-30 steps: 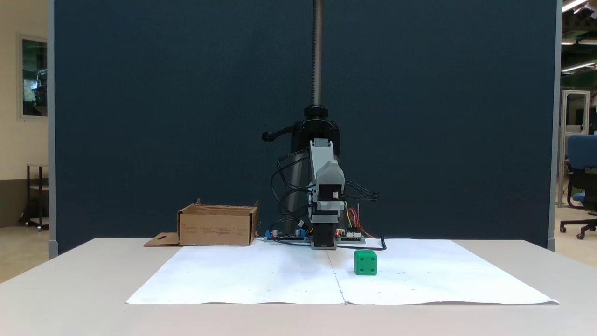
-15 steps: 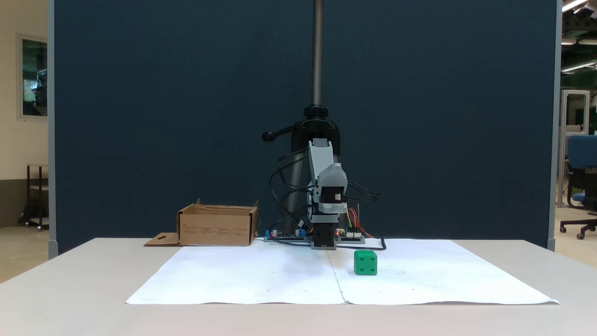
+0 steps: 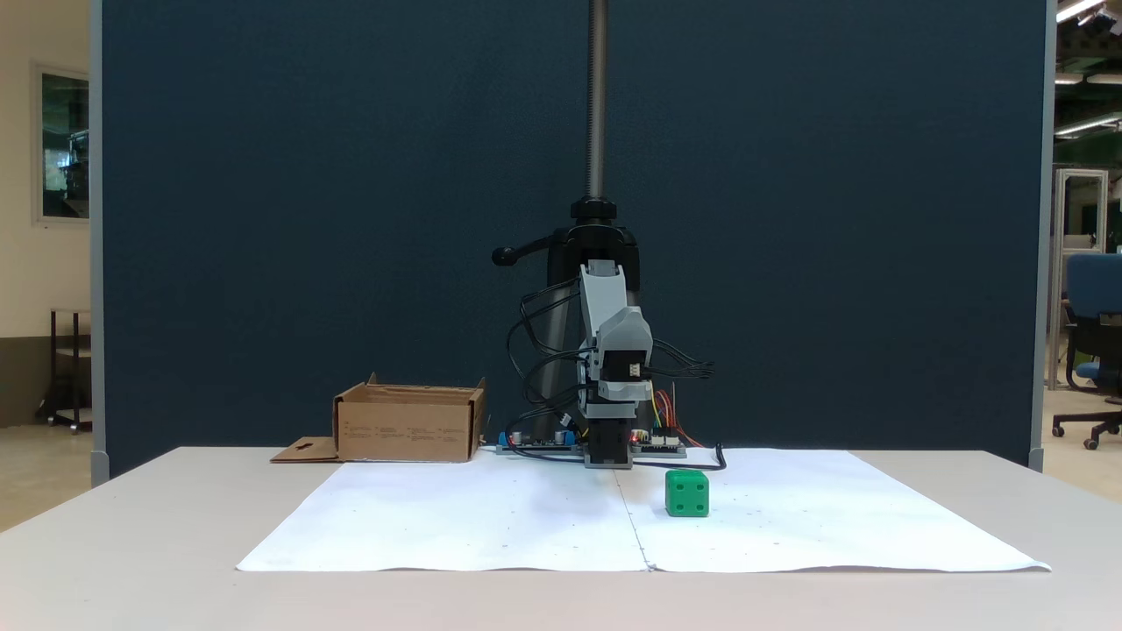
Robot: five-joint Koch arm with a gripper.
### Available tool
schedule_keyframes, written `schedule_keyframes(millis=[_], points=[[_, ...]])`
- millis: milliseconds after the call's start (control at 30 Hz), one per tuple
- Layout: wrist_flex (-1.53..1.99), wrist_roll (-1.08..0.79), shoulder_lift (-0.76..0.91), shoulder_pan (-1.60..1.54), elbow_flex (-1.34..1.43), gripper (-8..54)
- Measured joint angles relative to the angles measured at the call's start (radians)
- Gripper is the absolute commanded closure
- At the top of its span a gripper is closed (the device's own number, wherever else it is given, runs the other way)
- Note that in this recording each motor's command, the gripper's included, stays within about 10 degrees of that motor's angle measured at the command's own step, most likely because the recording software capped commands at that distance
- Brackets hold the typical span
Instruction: Grasp a green dice and put it in the bin.
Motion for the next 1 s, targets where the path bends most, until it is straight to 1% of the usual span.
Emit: schedule_keyframes(millis=[100, 500, 667, 900, 1000], points=[[0.0, 0.0, 0.0, 0.0, 0.0, 4.1], [0.046, 0.0, 0.0, 0.0, -0.009, 4.1], [0.311, 0.0, 0.002, 0.038, -0.063, 4.1], [0.782, 0.0, 0.002, 0.075, -0.301, 4.0], [0.985, 0.0, 0.002, 0.077, -0.445, 3.8]])
